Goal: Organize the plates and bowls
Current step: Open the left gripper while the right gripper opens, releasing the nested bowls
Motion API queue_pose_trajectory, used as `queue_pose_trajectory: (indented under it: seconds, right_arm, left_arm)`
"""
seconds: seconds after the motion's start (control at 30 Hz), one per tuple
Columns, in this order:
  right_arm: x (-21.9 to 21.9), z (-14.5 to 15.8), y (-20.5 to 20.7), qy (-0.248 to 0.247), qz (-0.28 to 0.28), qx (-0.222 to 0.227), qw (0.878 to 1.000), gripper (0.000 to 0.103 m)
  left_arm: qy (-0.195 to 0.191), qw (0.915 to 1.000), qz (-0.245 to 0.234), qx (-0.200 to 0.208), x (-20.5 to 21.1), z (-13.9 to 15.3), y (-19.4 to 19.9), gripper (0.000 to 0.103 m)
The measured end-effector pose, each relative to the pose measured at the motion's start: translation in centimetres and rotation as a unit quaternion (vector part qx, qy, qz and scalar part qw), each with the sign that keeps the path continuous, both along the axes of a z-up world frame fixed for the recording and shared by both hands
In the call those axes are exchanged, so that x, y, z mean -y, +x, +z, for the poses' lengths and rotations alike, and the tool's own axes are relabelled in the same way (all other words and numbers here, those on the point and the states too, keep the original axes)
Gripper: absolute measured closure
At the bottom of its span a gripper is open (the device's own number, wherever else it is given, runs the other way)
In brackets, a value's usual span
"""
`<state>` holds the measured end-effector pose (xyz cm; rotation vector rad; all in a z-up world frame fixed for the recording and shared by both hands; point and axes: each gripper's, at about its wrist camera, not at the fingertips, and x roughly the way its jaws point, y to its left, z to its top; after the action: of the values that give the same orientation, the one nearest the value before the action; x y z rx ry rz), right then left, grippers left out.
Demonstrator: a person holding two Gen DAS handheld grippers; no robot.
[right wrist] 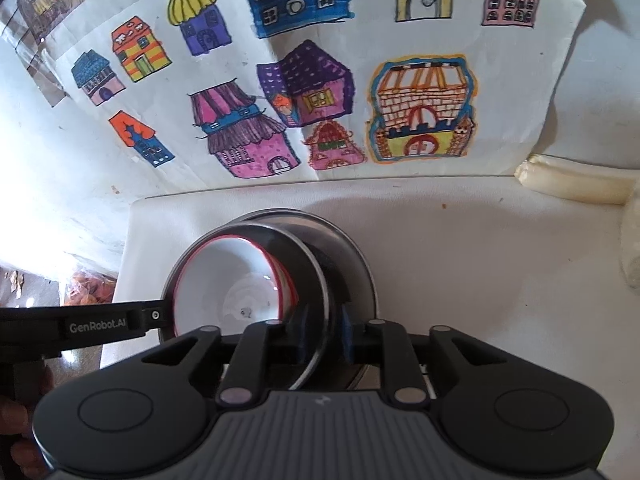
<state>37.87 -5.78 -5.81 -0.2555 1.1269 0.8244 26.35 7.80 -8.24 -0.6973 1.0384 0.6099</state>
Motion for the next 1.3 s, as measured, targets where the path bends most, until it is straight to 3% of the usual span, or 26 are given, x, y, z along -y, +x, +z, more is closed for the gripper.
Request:
queue_pose_trajectory:
  seconds: [0.07, 0.13, 0.5, 0.87, 1.3]
  right_arm:
    - [0.3, 0.1, 0.1, 0.002, -0.009, 0.001, 1.000, 0.061]
    - [0.5, 0.2, 0.1, 0.001, -0.015, 0.002, 1.000, 0.057]
    - [1.5, 0.3, -0.3, 0.002, -0.034, 0.011, 0.999, 0.044]
    - [2.6, 1.1, -0.8, -0.004, -0.045, 0.024, 0.999, 0.020]
    - [4.1, 2.1, -1.7, 0.015, -0.045, 0.039, 0.998, 0.009]
  left_arm:
    - [0.002, 1.0000, 0.002, -0.003, -0.1, 0.0, -0.2, 0.071]
    - [0.003, 1.0000, 0.004, -0.004, -0.1, 0.0, -0.3, 0.069]
    - [0.023, 0.9996, 0.006, -0.013, 0.1, 0.4, -0.8, 0.053]
    - [0.054, 0.9983, 0.012, -0.022, 0.7, 0.9, -1.4, 0.035]
    - [0.073, 0.9971, 0.014, -0.014, 2.1, 2.0, -2.2, 0.020]
